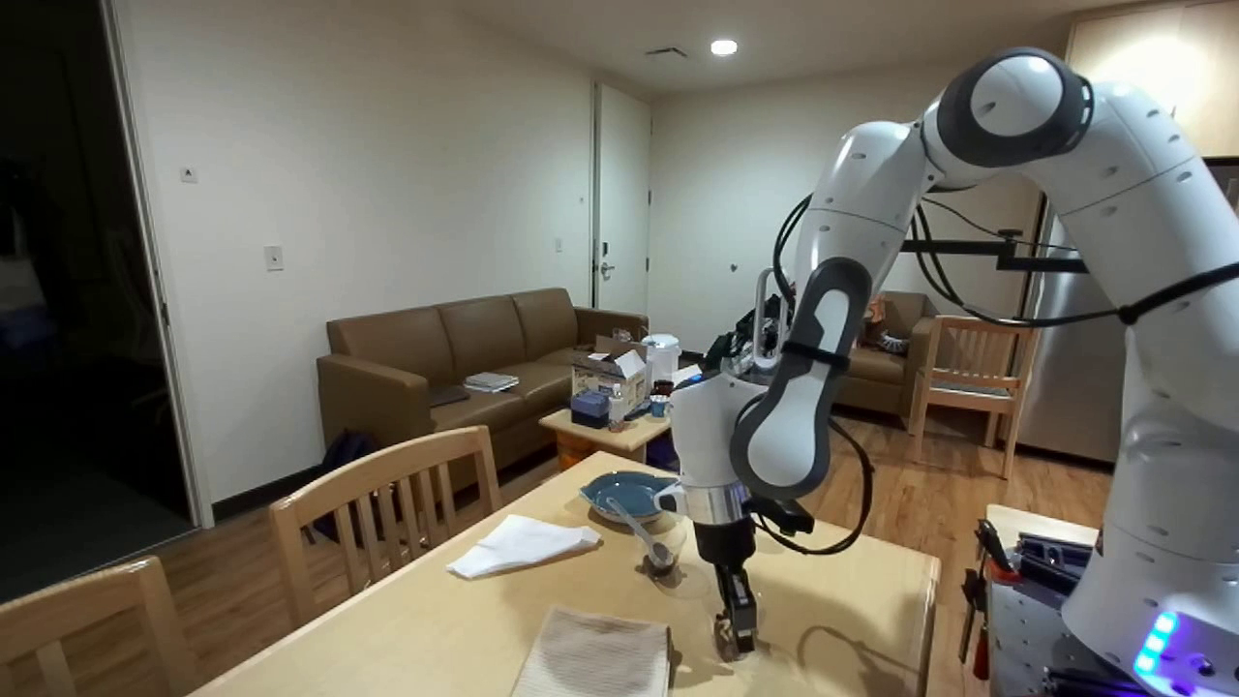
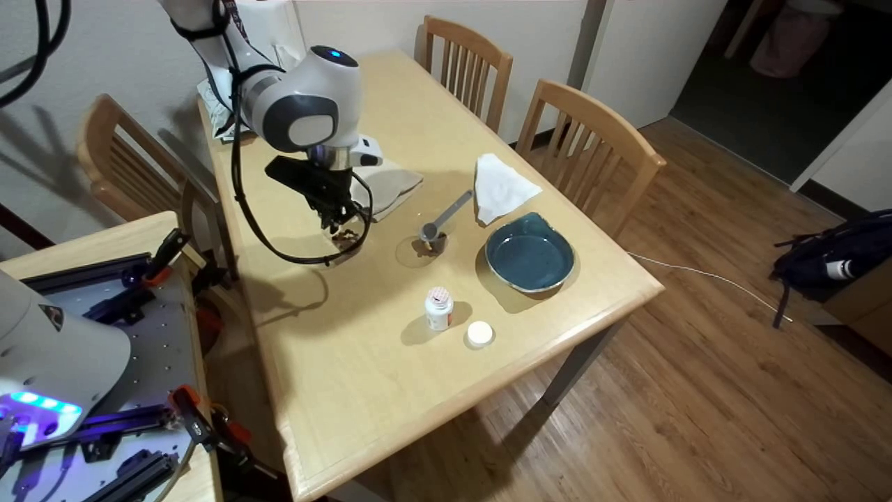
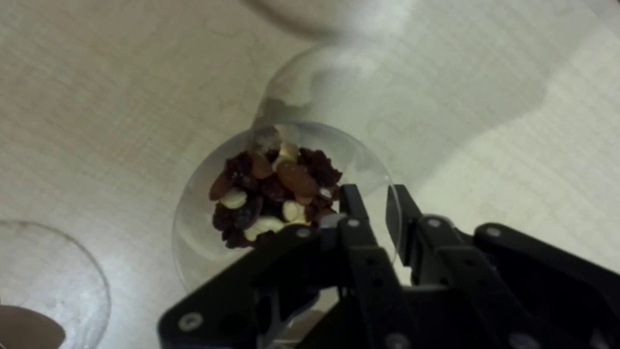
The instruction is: Take the spoon from the bowl and put it in the cup, then move the two cups slightly forward
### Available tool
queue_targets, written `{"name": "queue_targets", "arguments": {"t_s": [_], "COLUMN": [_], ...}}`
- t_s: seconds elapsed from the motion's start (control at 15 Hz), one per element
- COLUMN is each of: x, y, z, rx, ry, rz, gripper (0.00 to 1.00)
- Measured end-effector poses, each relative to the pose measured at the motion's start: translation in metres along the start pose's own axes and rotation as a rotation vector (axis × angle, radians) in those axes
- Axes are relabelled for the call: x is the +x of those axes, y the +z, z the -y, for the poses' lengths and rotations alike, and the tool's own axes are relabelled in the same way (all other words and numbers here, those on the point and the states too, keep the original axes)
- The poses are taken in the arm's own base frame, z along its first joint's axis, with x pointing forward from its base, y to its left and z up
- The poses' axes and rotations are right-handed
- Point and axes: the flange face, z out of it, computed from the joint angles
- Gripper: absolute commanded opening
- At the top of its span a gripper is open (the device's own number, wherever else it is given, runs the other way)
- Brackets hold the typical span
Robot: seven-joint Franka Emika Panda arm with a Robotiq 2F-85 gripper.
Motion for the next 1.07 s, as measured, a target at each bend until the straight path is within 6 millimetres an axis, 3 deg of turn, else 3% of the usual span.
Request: {"name": "queue_targets", "arguments": {"t_s": [0.47,0.67,1.07], "x": [0.005,0.010,0.023], "y": [-0.012,-0.029,-0.071], "z": [-0.002,0.005,0.037], "rx": [-0.022,-0.077,-0.230], "ry": [-0.008,-0.030,-0.121], "rz": [-0.023,-0.036,-0.024], "gripper": [0.05,0.05,0.05]}}
